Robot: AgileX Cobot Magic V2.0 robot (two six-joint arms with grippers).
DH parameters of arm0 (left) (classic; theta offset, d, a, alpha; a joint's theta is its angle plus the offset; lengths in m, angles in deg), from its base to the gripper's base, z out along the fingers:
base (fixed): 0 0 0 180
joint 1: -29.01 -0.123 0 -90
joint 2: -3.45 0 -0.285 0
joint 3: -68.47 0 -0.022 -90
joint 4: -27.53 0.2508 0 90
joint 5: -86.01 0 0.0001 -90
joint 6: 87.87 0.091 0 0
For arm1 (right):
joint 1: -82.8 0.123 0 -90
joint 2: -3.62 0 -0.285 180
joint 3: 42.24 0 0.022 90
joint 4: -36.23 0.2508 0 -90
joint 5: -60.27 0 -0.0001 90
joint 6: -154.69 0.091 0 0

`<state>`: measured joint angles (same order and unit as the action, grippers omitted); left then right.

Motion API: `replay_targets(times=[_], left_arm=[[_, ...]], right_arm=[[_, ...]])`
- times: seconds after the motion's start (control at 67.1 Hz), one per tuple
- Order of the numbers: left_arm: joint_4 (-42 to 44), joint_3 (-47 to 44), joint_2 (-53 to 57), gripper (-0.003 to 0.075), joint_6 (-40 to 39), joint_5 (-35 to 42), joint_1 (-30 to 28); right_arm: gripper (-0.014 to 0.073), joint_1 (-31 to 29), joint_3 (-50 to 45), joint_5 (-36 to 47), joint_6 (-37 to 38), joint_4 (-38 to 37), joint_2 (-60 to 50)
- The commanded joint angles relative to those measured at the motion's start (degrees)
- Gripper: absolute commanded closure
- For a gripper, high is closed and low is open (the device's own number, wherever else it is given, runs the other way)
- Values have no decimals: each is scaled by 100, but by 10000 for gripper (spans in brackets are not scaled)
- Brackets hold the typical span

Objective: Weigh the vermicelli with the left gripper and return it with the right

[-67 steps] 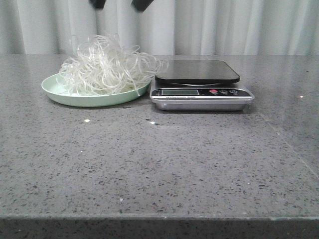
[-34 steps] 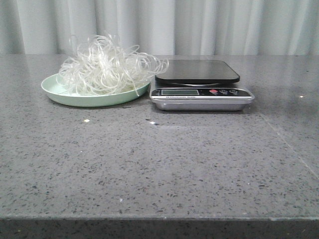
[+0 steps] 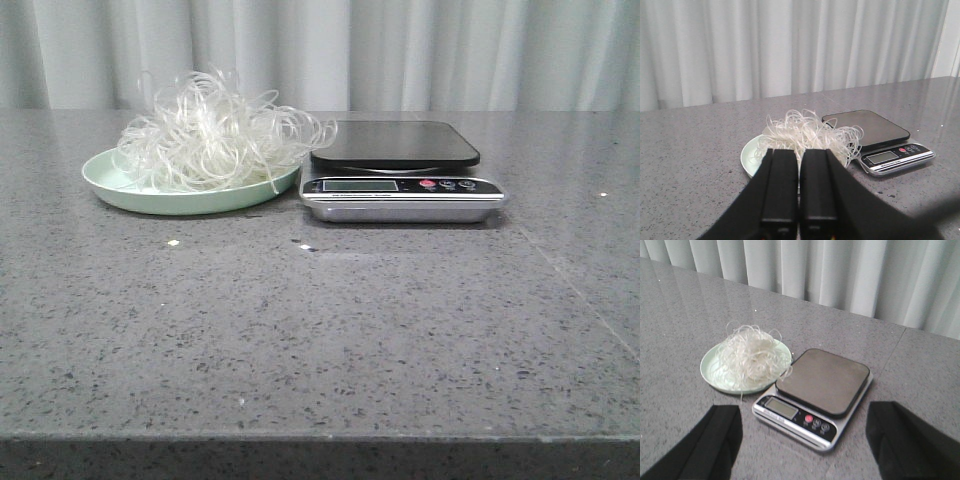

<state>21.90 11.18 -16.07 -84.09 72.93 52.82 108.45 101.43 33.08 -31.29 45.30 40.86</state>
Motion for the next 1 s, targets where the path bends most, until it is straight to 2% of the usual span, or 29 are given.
replay_targets(times=[0.0,0.209,0.358,0.417,0.477,0.641,0.716,0.984], left_arm=[[-49,165,-60,586,-17,446,-10],[-49,165,-60,586,-17,446,-10],[-49,165,-60,586,-17,446,-10],[-49,165,-60,586,-17,446,-10],[-49,165,-60,586,-17,446,-10],[-49,165,-60,586,-17,446,-10],[-49,165,-60,586,-17,446,-10],[-49,165,-60,586,-17,446,-10]], right_arm=[[-15,-28,-342,506,-22,-57,-569],[-15,-28,-1330,833,-16,-22,-2017],[-13,-28,-1701,970,-16,-22,-2813],[18,-28,-1765,970,-16,-22,-2983],[92,-28,-1770,950,-16,-22,-3036],[470,-28,-1770,930,-16,-22,-3043],[421,-28,-1770,890,-16,-16,-3043],[426,-28,-1770,896,-16,-16,-3043]])
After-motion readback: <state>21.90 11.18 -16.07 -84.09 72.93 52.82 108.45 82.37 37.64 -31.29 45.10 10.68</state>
